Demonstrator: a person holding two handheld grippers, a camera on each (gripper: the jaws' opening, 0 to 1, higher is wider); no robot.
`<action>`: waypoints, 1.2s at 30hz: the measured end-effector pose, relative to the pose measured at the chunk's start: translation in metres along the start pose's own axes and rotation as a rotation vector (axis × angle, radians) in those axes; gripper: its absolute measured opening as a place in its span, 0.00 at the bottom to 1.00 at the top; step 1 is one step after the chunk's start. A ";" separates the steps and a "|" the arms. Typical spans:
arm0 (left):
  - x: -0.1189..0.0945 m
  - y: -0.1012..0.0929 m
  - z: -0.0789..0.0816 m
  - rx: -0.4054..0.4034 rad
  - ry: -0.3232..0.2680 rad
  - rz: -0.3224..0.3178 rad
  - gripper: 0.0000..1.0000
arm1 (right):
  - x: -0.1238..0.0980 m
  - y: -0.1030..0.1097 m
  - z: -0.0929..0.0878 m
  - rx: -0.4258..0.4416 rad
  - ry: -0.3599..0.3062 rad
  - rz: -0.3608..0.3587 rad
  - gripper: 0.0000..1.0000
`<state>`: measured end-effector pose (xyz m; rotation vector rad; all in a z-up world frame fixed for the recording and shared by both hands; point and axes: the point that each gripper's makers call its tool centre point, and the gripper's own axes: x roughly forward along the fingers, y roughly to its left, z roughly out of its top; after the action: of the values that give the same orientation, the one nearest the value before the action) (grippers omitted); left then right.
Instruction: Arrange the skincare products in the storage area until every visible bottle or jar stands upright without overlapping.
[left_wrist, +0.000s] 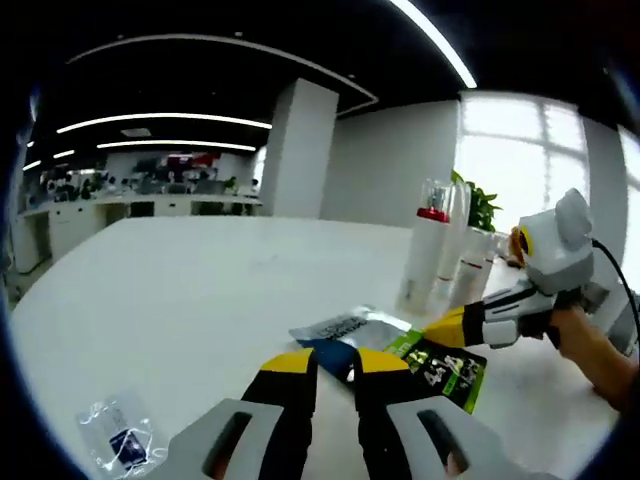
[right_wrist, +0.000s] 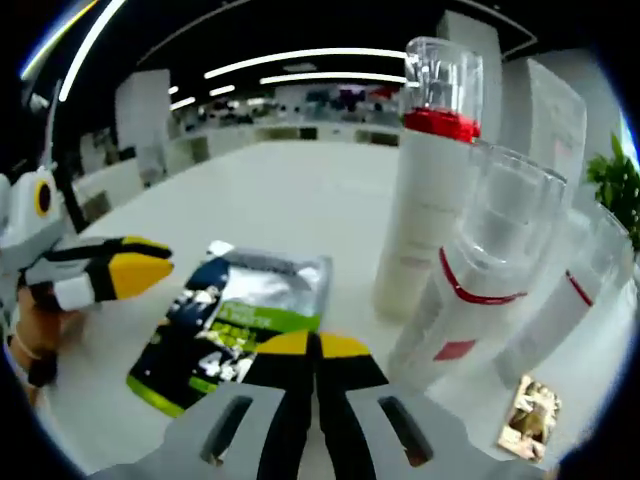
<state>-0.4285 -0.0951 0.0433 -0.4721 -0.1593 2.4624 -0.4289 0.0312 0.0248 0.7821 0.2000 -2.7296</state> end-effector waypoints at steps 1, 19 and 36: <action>0.000 0.000 -0.001 0.001 0.004 -0.001 0.15 | 0.000 0.000 0.000 0.000 0.000 -0.002 0.00; 0.017 -0.005 -0.026 0.131 0.113 0.025 0.15 | -0.015 -0.002 0.015 0.080 -0.059 0.091 0.00; 0.017 0.000 -0.023 0.144 0.103 0.070 0.14 | -0.022 0.000 0.030 0.025 -0.145 0.103 0.00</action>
<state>-0.4323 -0.0846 0.0168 -0.5480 0.0780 2.4890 -0.4258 0.0303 0.0619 0.5810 0.0924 -2.6818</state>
